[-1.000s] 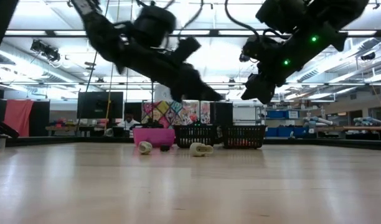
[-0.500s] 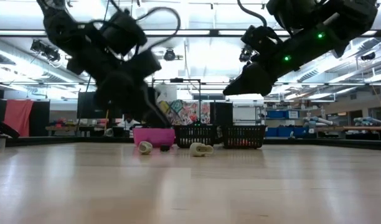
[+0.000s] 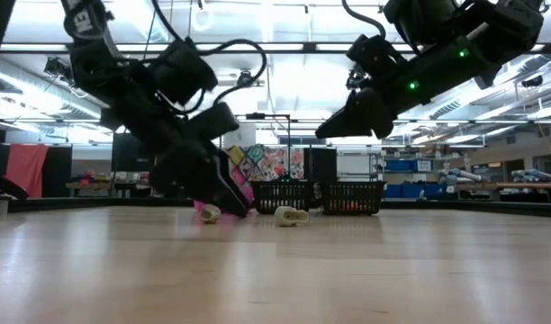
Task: Sort Halloween decoration
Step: Put the black skeleton toy into the red bowl
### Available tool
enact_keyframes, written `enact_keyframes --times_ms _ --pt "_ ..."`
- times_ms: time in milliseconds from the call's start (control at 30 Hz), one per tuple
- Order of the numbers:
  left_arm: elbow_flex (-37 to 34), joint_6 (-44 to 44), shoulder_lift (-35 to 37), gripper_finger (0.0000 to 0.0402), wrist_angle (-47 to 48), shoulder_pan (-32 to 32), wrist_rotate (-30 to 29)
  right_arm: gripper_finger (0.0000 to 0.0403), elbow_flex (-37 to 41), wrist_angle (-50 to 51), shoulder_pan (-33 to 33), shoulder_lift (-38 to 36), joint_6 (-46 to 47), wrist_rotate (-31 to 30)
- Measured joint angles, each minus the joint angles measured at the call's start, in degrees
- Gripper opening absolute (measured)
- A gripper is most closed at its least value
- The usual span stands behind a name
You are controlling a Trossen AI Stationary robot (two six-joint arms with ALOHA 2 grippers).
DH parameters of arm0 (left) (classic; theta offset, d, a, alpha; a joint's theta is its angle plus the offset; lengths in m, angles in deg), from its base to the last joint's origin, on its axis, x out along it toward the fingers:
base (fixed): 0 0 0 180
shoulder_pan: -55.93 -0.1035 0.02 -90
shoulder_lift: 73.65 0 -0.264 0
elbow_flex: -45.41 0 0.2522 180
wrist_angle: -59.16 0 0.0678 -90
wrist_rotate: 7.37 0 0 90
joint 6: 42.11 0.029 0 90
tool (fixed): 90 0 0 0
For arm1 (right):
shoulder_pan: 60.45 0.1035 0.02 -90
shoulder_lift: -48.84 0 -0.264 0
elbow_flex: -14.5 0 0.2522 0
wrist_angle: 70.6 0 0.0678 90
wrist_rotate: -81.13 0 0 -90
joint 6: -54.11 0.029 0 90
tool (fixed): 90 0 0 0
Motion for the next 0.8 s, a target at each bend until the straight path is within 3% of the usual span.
enact_keyframes --times_ms 433,800 --pt "0.1 -0.6 -2.7 0.0186 -1.7 0.0 -1.1 0.0162 0.0 -0.4 0.0 0.0 -0.4 -0.1" --pt "0.1 -2.8 -2.8 0.0100 -1.7 0.0 -2.8 0.0162 0.0 -0.3 0.0 0.0 -0.4 -0.2"
